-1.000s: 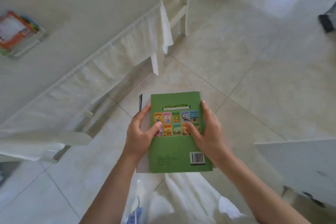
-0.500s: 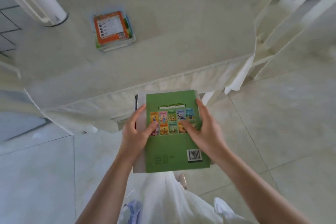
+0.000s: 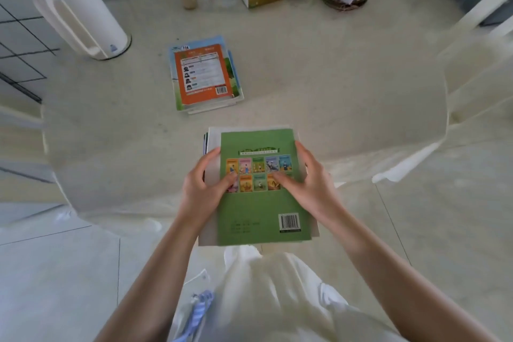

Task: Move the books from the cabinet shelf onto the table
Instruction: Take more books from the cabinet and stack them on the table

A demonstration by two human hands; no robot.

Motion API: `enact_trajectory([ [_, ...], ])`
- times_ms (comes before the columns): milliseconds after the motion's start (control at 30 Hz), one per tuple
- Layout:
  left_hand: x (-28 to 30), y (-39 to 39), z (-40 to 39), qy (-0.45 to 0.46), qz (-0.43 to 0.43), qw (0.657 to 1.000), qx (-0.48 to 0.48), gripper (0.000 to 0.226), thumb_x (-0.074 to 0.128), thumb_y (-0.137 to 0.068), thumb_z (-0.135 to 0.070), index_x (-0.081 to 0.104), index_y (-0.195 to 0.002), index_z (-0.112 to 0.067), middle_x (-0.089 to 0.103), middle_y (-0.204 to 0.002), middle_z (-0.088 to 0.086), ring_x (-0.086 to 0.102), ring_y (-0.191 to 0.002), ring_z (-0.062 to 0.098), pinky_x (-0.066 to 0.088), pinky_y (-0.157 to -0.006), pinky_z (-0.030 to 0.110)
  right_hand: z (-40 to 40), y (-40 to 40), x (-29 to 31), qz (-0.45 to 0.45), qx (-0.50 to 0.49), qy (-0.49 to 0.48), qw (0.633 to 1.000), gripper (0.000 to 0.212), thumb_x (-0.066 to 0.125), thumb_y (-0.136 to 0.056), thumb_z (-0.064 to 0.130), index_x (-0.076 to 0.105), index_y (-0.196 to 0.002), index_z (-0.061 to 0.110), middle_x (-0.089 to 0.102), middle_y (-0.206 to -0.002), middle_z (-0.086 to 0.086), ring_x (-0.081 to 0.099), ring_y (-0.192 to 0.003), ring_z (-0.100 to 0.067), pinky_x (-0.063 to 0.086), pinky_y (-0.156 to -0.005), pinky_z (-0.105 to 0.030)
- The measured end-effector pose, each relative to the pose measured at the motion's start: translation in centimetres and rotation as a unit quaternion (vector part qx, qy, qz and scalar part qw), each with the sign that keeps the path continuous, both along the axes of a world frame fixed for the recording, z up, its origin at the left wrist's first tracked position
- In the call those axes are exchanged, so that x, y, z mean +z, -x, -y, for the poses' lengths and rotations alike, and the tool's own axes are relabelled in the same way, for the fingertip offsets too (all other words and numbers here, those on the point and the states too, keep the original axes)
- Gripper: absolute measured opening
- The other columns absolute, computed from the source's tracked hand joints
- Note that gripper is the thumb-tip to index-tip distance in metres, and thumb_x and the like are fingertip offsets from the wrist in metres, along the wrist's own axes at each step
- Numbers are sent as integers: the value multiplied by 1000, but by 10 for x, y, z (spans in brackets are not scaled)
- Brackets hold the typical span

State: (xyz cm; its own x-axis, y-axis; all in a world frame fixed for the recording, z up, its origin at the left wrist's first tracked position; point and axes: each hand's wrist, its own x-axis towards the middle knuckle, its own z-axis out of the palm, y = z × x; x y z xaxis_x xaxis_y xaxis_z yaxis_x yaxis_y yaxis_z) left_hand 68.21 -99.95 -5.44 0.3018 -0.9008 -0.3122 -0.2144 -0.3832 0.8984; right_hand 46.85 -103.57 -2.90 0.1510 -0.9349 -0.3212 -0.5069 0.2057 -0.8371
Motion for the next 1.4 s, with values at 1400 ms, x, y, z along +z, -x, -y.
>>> enact_trajectory([
  [1400,-38,-1,162,31,99,992,69,77,91,-60,-23,55,-127,-16,64,-114,-13,58,-105,1,46,-83,9,209,11,-60,43,64,161,984,77,91,-55,9,44,-116,17,53,-109,-3,53,-101,-14,40,-86,-11],
])
